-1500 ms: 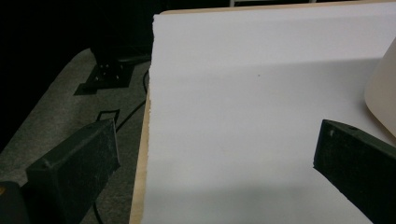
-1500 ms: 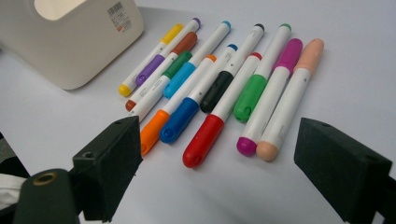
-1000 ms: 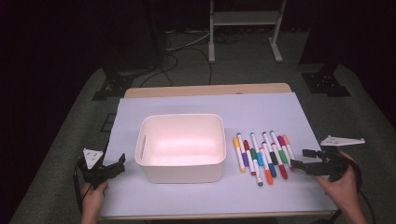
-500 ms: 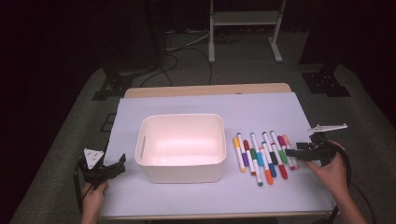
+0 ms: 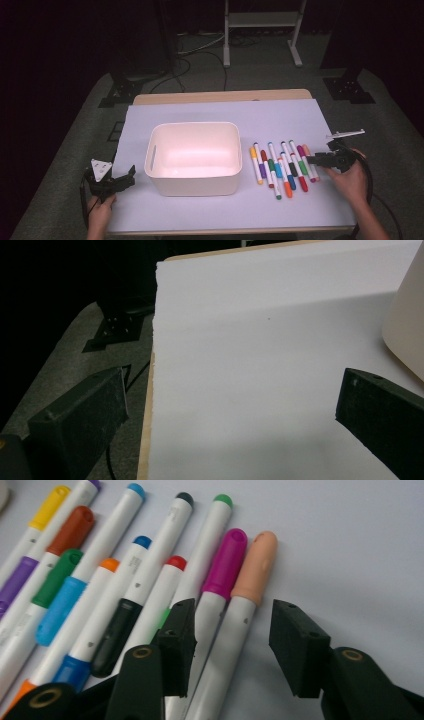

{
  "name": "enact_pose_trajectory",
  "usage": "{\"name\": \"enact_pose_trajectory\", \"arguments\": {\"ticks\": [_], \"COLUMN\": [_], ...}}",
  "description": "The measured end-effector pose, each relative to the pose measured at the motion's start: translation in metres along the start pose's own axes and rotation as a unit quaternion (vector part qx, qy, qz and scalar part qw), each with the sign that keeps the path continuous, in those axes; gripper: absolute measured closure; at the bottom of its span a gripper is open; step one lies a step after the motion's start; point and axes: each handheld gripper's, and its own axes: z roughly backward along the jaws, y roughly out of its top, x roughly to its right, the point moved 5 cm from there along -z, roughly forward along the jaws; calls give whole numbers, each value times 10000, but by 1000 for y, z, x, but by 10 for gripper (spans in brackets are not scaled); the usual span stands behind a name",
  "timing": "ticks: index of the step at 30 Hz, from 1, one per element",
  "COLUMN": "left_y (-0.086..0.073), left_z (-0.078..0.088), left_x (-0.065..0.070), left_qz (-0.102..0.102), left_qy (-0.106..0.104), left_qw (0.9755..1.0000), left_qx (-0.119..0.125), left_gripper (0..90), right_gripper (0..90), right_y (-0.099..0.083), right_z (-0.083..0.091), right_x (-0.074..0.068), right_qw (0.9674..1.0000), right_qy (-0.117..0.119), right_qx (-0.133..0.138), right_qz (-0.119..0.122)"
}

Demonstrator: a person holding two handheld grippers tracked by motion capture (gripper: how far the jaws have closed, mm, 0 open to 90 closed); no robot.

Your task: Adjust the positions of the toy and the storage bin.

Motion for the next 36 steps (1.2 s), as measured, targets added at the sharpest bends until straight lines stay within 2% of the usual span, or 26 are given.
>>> {"name": "enact_pose_trajectory", "arguments": {"ticks": [4, 6, 7, 11, 13, 18, 25, 26, 27, 28, 29, 30, 31, 32, 33, 34, 36], "left_y": [0, 0, 0, 0, 0, 0, 0, 0, 0, 0, 0, 0, 0, 0, 0, 0, 0], "left_z": [0, 1, 1, 1, 1, 2, 2, 2, 1, 1, 2, 2, 2, 2, 2, 2, 2], "left_x": [0, 1, 1, 1, 1, 1, 2, 2, 2, 2, 2, 2, 2, 2, 3, 3, 3], "left_qz": [-33, -38, -47, -65, -65, -99, -95, -96, -97, -102, -114, -114, -112, -117, -132, -132, -147], "left_qy": [-32, -56, -60, -62, -68, -69, -65, -70, -70, -65, -60, -60, -59, -58, -60, -60, -72], "left_qw": [10000, 10000, 10000, 9999, 9999, 9999, 9999, 9999, 9999, 9999, 9999, 9999, 9999, 9999, 9998, 9998, 9998], "left_qx": [24, 60, 64, 53, 73, 96, 108, 89, 85, 80, 81, 81, 86, 89, 98, 98, 94], "left_gripper": [0, 0, 0, 0, 0, 0, 0, 0, 0, 0, 0, 0, 0, 0, 0, 0, 0], "right_gripper": [559, 575, 582, 617, 670, 751, 757, 756, 757, 757, 757, 757, 757, 757, 757, 757, 757], "right_y": [-1, -2, -3, -5, -7, -7, -7, -6, -4, -4, -1, -1, 2, 2, 6, 6, 12], "right_z": [-4, -6, -7, -7, -7, -6, 0, 2, 9, 9, 15, 15, 22, 22, 30, 30, 38], "right_x": [1, 2, 2, 2, 2, 2, 6, 5, 0, 0, -6, -6, -13, -13, -22, -22, -31], "right_qw": [9997, 9991, 9980, 9969, 9945, 9941, 9969, 9979, 9997, 9997, 9999, 9999, 9994, 9994, 9984, 9984, 9964], "right_qy": [-214, -390, -568, -717, -924, -966, -709, -580, -235, -235, 111, 111, 336, 336, 533, 533, 790], "right_qx": [-88, -186, -264, -313, -374, -393, -319, -267, -112, -112, 17, 17, 91, 91, 173, 173, 257], "right_qz": [24, 47, 105, 122, 313, 303, 91, 64, -24, -24, -73, -73, -32, -32, 89, 89, 174]}}
